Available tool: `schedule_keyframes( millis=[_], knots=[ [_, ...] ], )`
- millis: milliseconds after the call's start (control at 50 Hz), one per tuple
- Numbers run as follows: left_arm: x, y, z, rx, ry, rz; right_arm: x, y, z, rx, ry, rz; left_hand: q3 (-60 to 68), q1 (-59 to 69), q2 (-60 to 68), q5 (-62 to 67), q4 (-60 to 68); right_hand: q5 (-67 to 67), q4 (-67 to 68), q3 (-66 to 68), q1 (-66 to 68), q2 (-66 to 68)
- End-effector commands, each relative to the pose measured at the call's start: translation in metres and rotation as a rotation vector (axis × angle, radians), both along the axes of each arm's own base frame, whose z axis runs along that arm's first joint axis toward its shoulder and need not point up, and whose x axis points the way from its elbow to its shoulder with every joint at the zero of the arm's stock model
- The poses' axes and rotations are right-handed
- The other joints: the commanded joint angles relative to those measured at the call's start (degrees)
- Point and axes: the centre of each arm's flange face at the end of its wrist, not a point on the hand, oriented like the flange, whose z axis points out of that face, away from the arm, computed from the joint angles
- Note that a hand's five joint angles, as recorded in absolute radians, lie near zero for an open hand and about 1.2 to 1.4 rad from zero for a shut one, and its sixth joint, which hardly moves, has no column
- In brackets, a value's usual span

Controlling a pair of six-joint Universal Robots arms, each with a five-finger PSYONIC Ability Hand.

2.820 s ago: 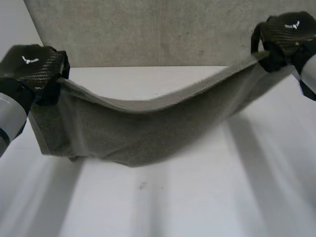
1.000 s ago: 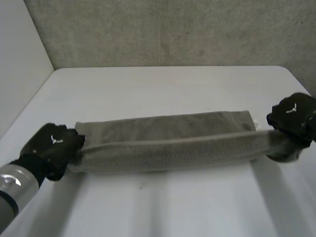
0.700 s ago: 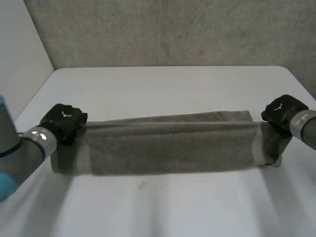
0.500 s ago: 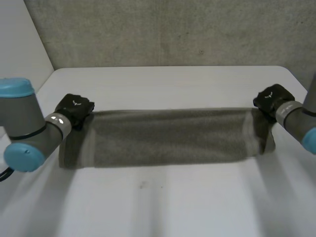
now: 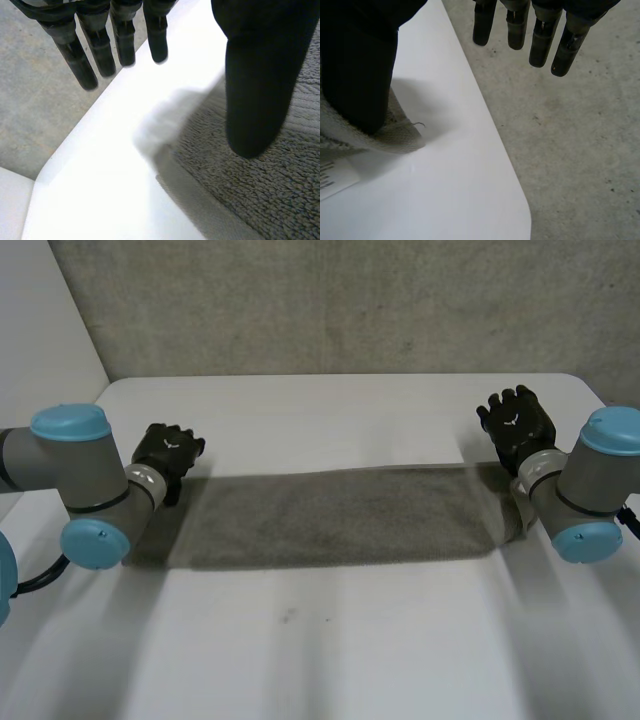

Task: Fold the towel.

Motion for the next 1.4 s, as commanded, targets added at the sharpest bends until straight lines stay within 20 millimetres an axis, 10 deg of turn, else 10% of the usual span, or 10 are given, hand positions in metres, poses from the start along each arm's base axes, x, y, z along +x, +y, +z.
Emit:
schedule_keyframes(
  millis=[20, 300, 420, 540, 680, 960, 1280, 1400],
  knots=[
    [0.001, 0.002, 0.019, -0.028, 0.030, 0.044, -0.005, -0.001, 0.010, -0.026, -0.019, -0.009, -8.3, -8.2, -8.2, -8.7, -8.1, -4.5, -3.6, -2.9, -4.0, -3.1],
    [0.010, 0.032, 0.060, -0.041, 0.095, 0.061, -0.029, 0.004, 0.087, 0.008, -0.431, 0.040, -8.1, -8.1, -8.1, -8.5, -8.0, -4.5, -3.6, -2.9, -4.0, -3.1],
    [0.015, 0.056, 0.065, -0.021, 0.091, 0.054, -0.040, 0.010, 0.093, 0.138, -0.433, -0.004, -8.6, -8.6, -8.6, -9.0, -8.5, 38.5, 39.3, 40.1, 38.9, 39.8],
    [0.017, 0.068, 0.068, -0.010, 0.091, 0.054, -0.054, 0.012, 0.086, 0.200, -0.421, -0.073, -8.9, -8.9, -8.9, -9.3, -8.8, -4.5, -3.6, -2.9, -4.0, -3.1],
    [0.019, 0.075, 0.069, 0.015, 0.143, 0.071, -0.053, 0.038, 0.089, 0.243, -0.416, -0.081, -9.1, -9.1, -9.1, -9.5, -9.0, -4.5, -3.6, -2.9, -4.0, -3.1],
    [0.027, 0.106, 0.070, 0.095, 0.306, 0.114, -0.049, 0.108, 0.037, 0.433, -0.395, -0.066, -9.1, -9.1, -9.1, -9.5, -9.0, -0.1, 0.8, 1.6, 0.4, 1.3],
    [0.023, 0.117, 0.059, 0.060, 0.319, 0.090, -0.053, 0.091, -0.013, 0.385, -0.291, -0.066, -9.1, -9.1, -9.1, -9.5, -9.0, 20.3, 21.2, 21.9, 20.8, 21.7],
    [0.022, 0.118, 0.059, 0.062, 0.318, 0.087, -0.056, 0.081, -0.014, 0.335, -0.295, -0.083, -9.1, -9.1, -9.1, -9.5, -9.0, 65.4, 66.2, 67.0, 65.8, 66.7]
  ],
)
